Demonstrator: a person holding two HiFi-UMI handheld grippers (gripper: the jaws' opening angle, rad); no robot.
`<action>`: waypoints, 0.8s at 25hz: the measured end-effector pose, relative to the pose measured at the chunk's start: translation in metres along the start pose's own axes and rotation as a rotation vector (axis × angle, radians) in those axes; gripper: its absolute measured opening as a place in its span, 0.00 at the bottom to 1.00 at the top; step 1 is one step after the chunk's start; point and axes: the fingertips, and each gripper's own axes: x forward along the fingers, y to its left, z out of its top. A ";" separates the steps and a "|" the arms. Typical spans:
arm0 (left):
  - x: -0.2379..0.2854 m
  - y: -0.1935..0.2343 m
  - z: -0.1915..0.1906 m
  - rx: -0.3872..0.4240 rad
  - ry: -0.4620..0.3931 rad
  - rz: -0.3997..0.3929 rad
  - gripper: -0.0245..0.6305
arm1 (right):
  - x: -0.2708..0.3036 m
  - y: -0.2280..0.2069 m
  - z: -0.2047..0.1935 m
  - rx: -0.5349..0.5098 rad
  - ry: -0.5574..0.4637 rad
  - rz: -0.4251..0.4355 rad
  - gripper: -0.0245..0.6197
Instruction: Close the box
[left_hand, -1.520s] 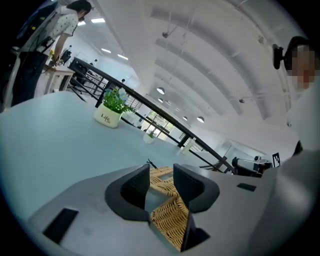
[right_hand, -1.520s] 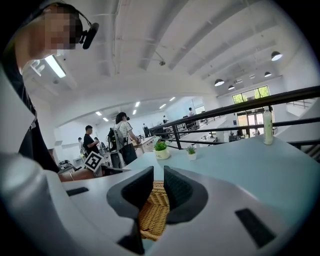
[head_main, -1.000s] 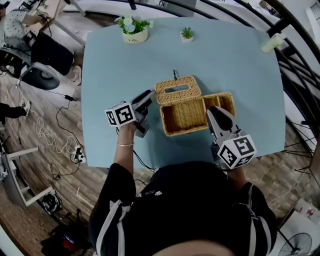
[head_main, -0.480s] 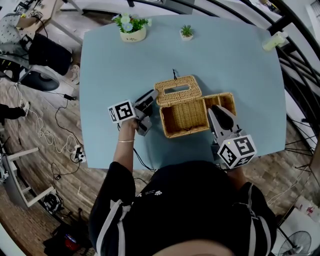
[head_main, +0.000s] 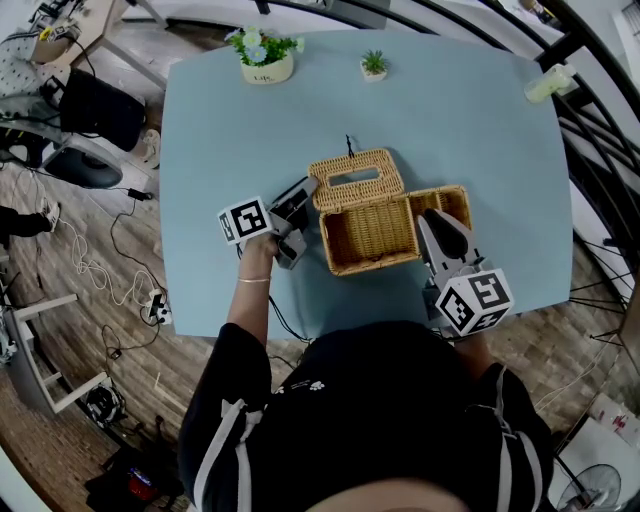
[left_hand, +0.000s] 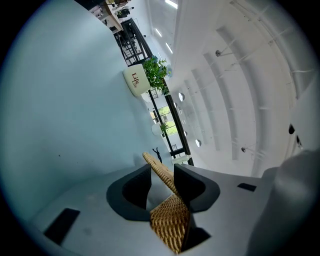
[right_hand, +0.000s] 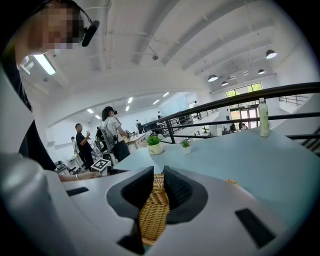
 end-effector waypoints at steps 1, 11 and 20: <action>0.001 -0.002 0.001 -0.001 -0.008 -0.010 0.24 | 0.000 0.000 0.000 -0.001 -0.001 0.000 0.14; -0.005 -0.028 0.018 0.084 -0.087 -0.038 0.16 | 0.000 -0.004 0.001 0.000 -0.010 0.006 0.14; -0.013 -0.054 0.025 0.176 -0.133 -0.087 0.12 | 0.009 -0.005 0.005 -0.003 -0.018 0.037 0.14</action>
